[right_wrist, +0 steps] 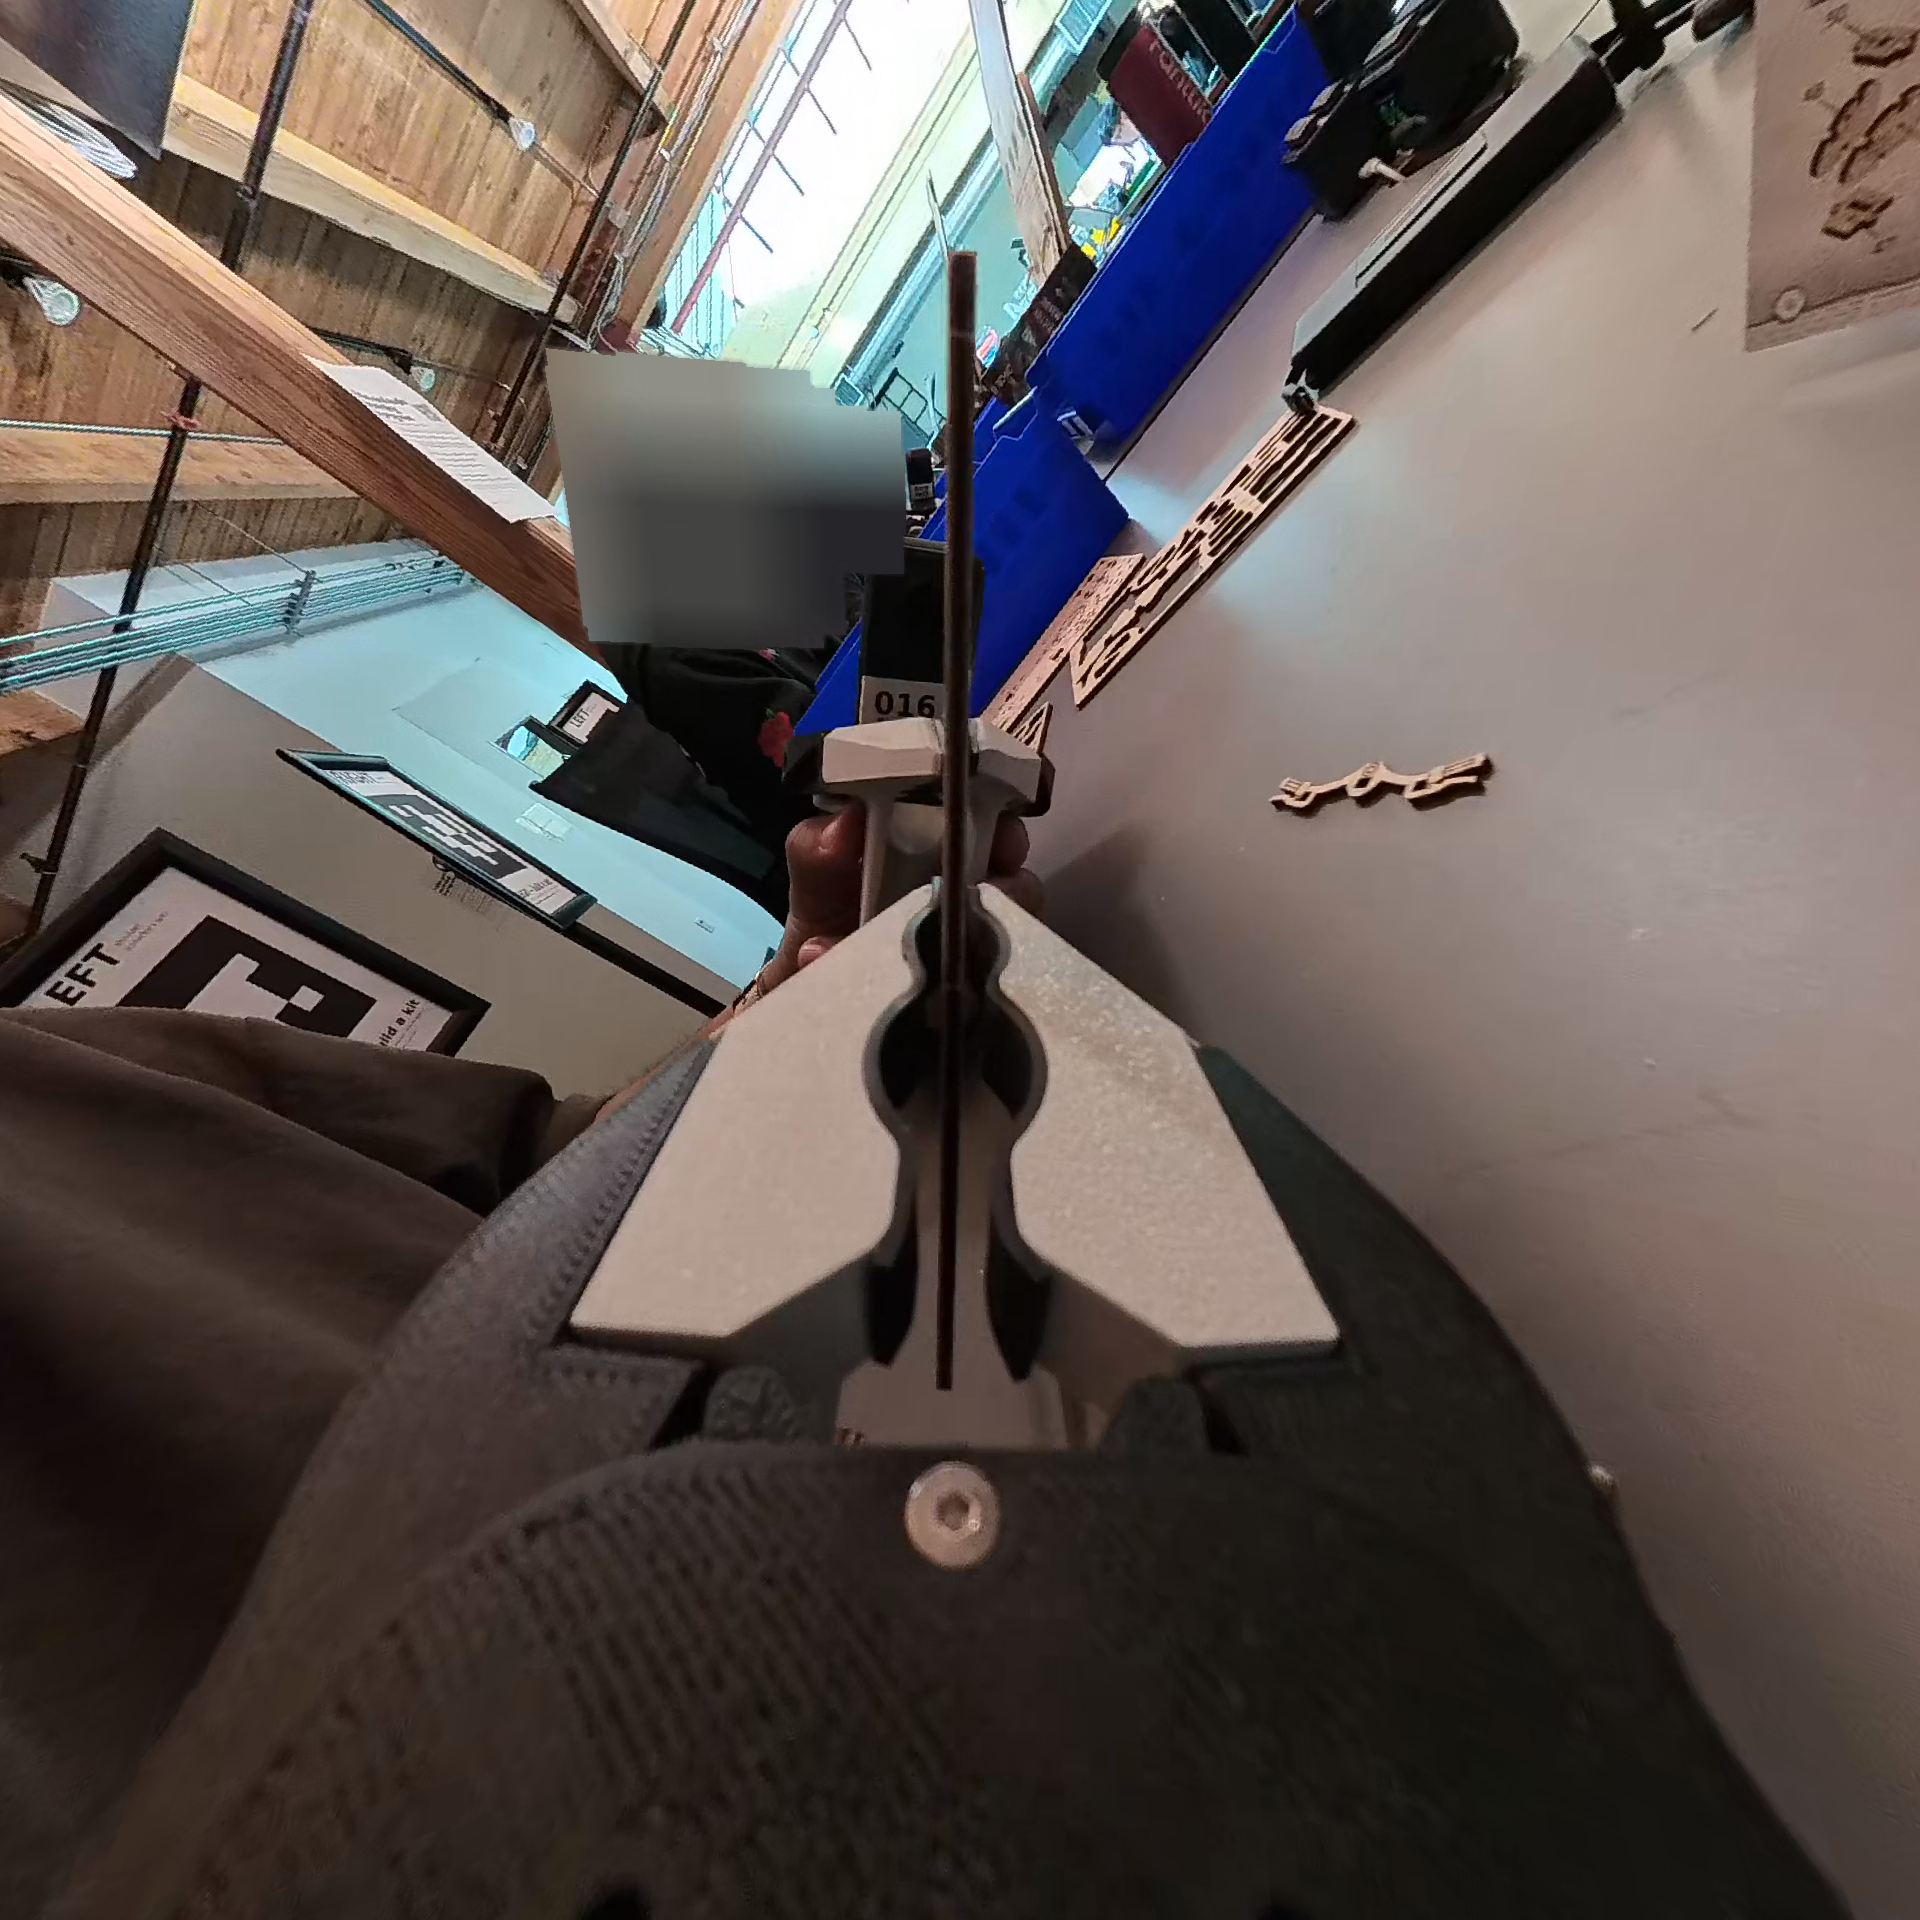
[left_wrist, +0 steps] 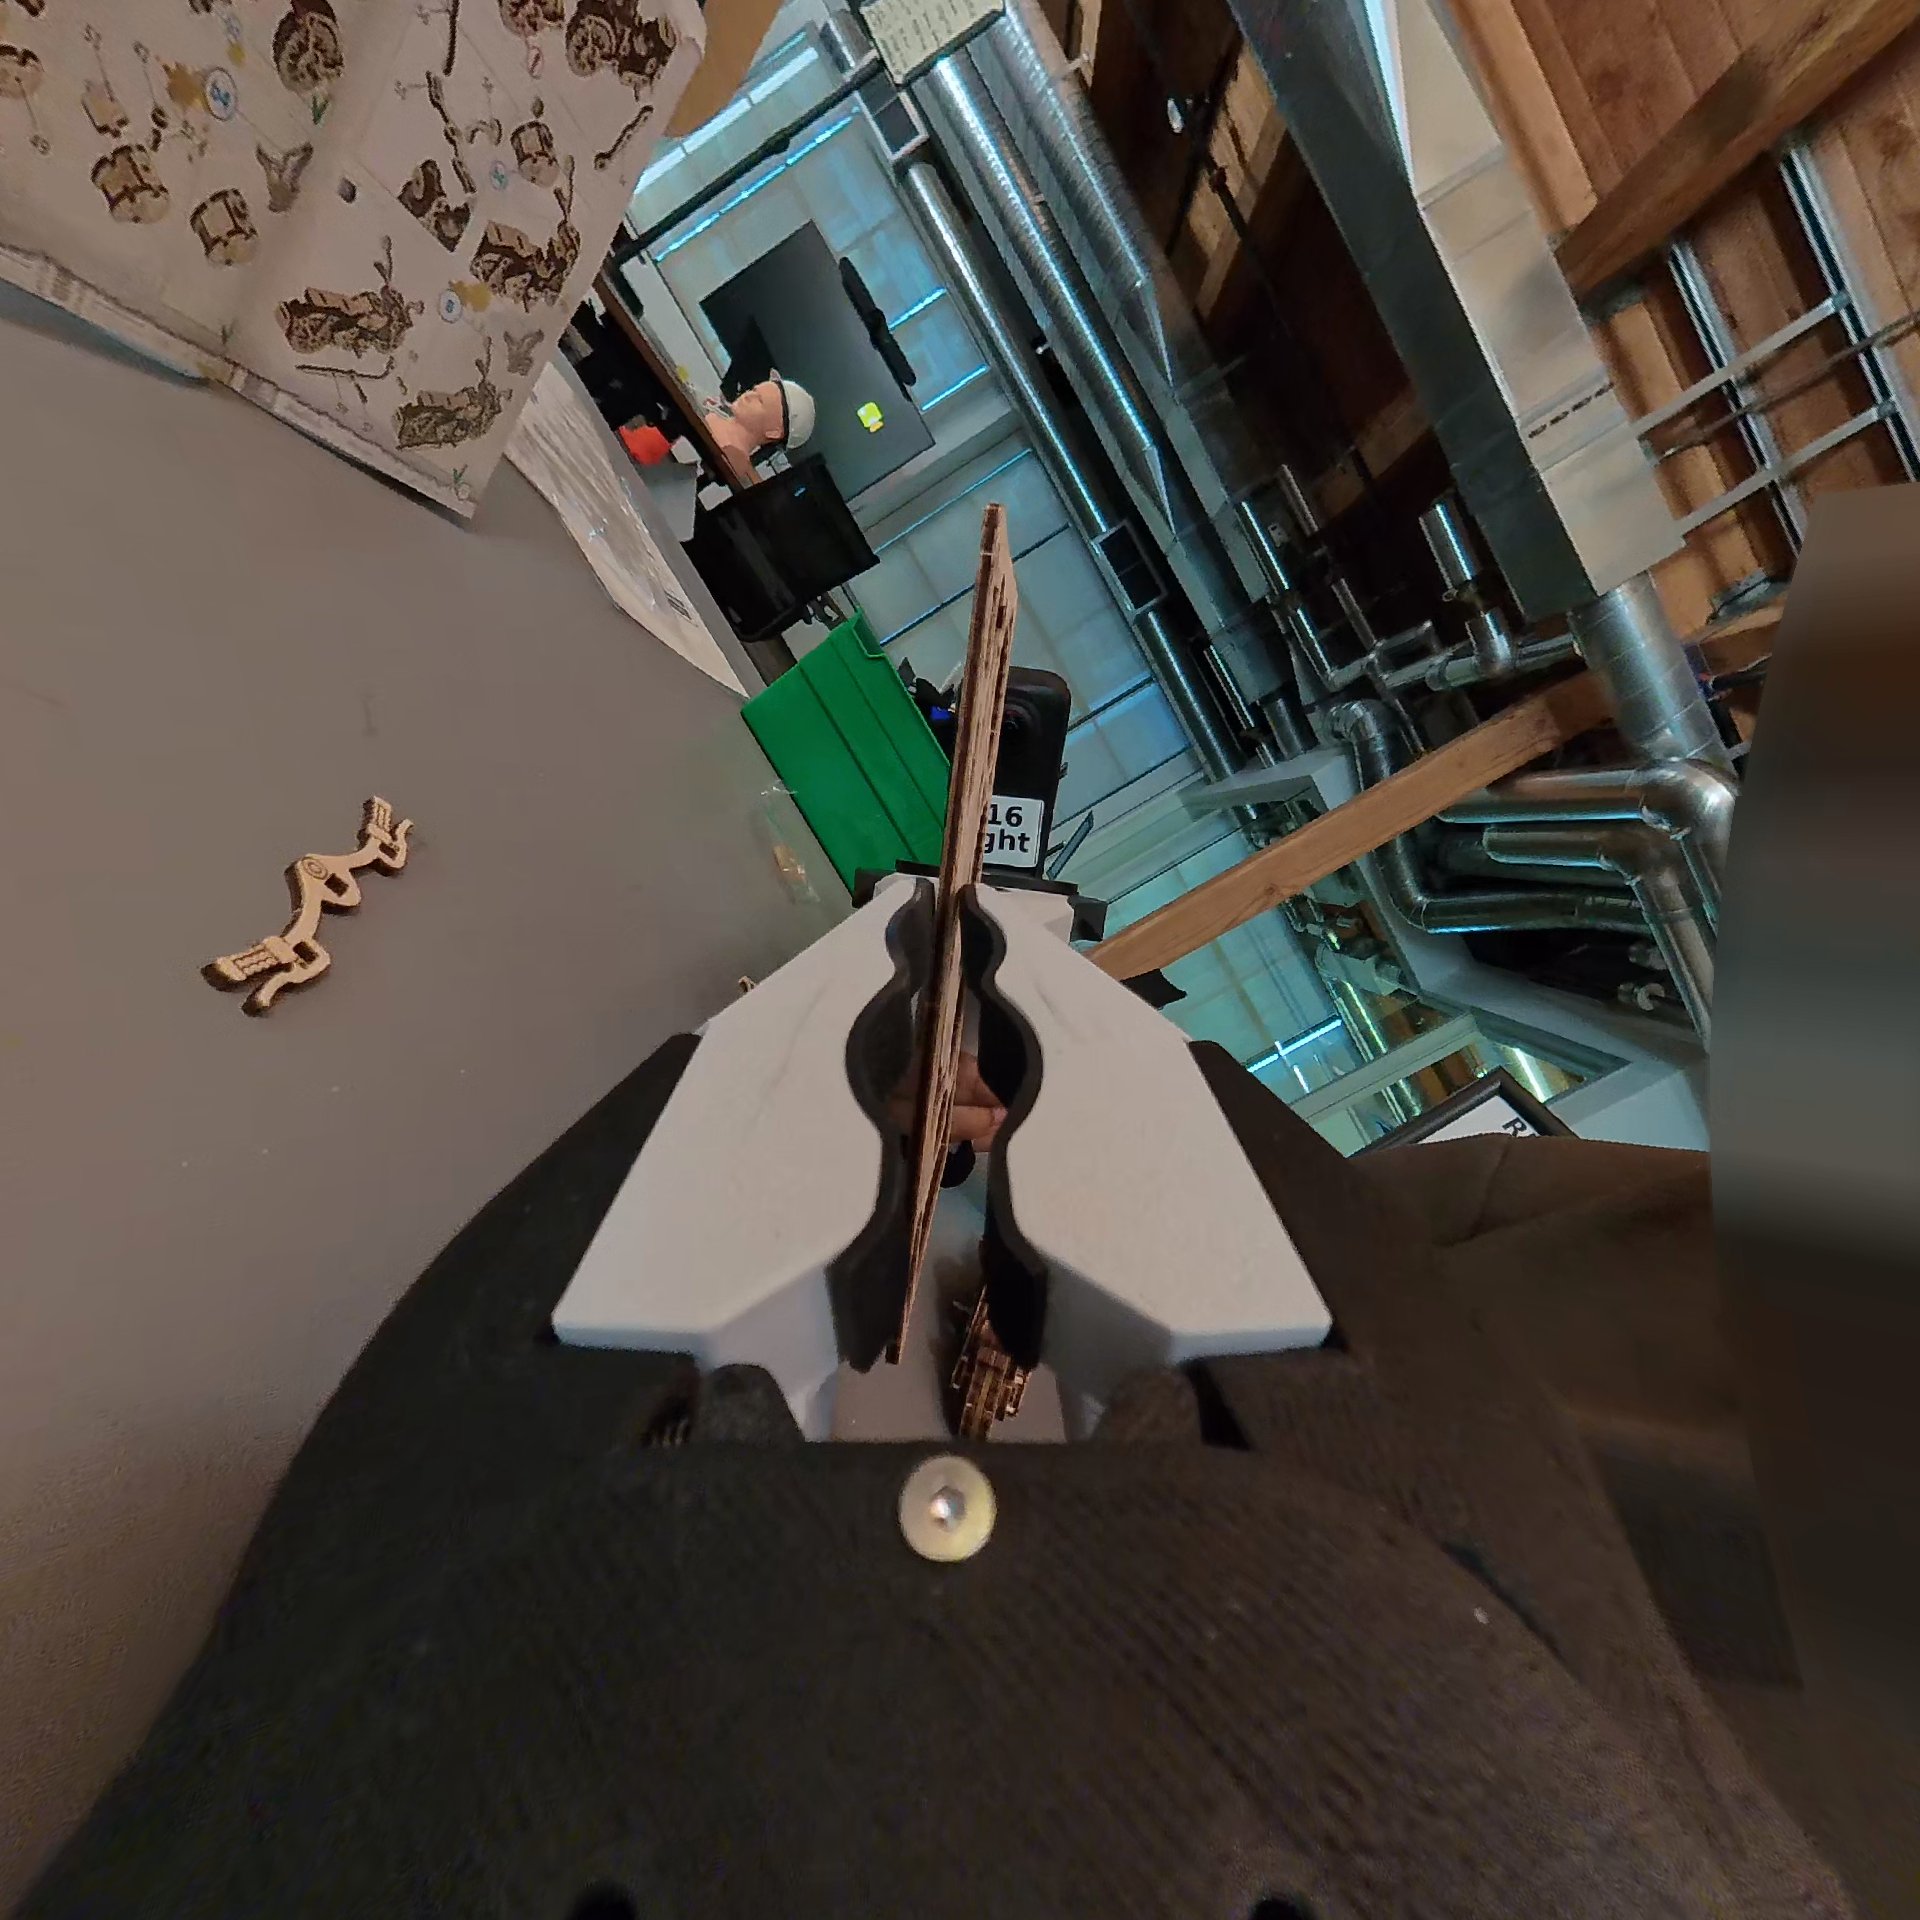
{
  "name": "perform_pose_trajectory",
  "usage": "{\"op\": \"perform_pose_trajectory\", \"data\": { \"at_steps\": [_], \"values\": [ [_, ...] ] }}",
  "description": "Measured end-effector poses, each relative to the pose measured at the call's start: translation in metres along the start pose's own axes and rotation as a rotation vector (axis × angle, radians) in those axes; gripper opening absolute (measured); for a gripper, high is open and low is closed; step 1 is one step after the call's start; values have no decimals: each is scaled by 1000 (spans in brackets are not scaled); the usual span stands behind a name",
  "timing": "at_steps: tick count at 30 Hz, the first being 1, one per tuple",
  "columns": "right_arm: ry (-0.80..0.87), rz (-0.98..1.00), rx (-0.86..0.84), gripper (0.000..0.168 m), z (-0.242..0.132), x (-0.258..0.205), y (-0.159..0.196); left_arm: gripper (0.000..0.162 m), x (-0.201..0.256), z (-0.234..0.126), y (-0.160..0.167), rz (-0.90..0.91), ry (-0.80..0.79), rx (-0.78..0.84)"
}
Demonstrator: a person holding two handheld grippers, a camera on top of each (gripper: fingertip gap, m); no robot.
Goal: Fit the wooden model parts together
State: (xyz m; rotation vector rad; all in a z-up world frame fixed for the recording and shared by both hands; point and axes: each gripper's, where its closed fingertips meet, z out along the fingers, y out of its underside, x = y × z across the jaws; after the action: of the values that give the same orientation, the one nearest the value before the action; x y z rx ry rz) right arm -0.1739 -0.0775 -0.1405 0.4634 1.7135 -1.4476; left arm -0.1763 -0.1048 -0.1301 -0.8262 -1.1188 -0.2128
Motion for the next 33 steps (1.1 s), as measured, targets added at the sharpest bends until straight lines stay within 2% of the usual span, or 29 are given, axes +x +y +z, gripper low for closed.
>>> {"op": "perform_pose_trajectory", "data": {
  "at_steps": [14,24,31,33],
  "values": [
    [9,-33,42,0,-3,-2,-8,5,-2,4,7,6,-13,-47],
    [87,-163,76,0,3,-4,-13,10,-3,7,13,13,-24,-82],
    [88,-127,81,2,3,-3,-14,2,1,7,14,25,-2,-90],
    [97,-126,68,9,2,-1,-13,0,2,7,14,36,1,-90]
  ]
}}
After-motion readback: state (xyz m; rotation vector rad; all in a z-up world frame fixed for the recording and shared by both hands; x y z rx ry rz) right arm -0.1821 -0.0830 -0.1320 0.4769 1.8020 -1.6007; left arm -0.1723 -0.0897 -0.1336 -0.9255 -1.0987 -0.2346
